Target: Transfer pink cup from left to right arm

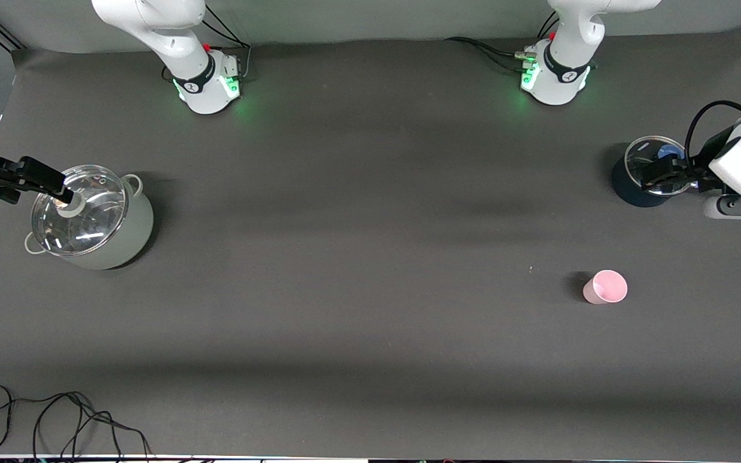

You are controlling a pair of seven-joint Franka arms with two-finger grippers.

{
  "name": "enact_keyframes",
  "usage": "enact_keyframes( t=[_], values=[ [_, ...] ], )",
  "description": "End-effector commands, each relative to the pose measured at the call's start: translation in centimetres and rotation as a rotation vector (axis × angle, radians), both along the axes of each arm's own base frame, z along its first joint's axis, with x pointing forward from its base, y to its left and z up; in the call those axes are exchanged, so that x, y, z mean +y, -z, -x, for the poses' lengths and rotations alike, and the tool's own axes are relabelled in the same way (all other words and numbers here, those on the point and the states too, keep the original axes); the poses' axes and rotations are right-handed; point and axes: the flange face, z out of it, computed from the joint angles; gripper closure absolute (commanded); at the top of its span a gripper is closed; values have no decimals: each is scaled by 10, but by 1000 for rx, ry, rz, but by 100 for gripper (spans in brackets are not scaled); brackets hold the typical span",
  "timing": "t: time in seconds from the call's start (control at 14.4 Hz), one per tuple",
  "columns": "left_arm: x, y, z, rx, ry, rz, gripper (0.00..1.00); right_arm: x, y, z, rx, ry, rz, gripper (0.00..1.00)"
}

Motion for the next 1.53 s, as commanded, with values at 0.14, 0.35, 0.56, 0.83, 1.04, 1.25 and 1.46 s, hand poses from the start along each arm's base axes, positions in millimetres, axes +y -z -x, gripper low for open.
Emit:
enact_keyframes(
  t=[0.14, 0.35, 0.56, 0.83, 1.04, 1.25, 1.46],
  values=[
    [0, -2, 0, -9, 5, -9, 0, 1, -5, -3, 2, 8, -13, 0],
    [0, -1, -2, -15, 3, -4, 0, 1, -3, -3, 8, 13, -16, 0],
    [-6, 3, -4, -9, 14, -5, 0, 0, -1, -3, 11, 10, -15, 0],
    [0, -3, -35, -40, 45, 8, 0, -5, 7, -6, 26, 17, -17, 0],
    [16, -9, -56, -82, 302, 40, 0, -6, 8, -6, 29, 20, -16, 0],
    [37, 0, -72, -105, 502, 123, 0, -7, 9, -6, 34, 20, -17, 0],
    [84, 20, -83, -147, 555, 268, 0, -7, 11, -3, 58, 17, -17, 0]
  ],
)
